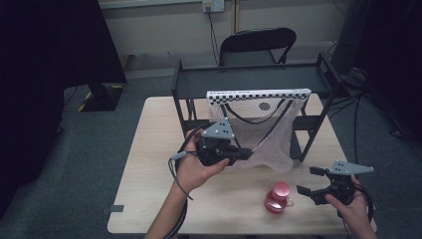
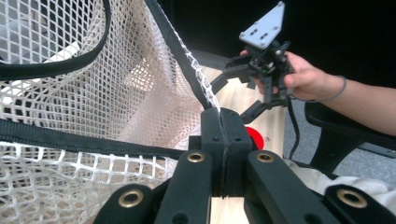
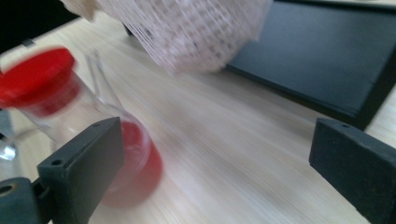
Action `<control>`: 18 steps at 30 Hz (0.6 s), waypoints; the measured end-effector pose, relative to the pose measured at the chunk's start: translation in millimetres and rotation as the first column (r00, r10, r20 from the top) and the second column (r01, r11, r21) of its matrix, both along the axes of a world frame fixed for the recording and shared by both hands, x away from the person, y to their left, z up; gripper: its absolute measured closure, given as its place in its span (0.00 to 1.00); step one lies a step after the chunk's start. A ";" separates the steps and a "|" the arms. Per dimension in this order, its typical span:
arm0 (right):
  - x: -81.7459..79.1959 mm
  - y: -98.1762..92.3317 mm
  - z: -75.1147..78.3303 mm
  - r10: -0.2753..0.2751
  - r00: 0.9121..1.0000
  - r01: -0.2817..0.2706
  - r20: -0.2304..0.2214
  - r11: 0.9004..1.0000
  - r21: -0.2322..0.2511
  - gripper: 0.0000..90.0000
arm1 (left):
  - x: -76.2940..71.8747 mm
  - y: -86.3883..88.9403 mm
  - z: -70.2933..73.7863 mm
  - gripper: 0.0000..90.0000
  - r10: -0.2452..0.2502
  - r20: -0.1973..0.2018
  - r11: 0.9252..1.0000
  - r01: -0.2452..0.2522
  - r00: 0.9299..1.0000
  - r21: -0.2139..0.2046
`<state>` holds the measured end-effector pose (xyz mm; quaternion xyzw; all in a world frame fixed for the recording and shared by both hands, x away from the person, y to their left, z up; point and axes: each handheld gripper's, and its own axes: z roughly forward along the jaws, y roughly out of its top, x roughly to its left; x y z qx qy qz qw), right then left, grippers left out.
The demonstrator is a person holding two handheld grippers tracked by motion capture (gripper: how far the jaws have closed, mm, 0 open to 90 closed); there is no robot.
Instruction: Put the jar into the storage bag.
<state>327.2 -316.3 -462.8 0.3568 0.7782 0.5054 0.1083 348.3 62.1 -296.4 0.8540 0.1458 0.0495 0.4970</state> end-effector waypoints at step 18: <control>-15.8 28.6 18.0 0.122 0.989 -0.132 0.089 0.984 0.116 0.08 | -0.1 -0.1 -0.9 1.00 -0.003 0.003 1.000 0.003 1.000 0.000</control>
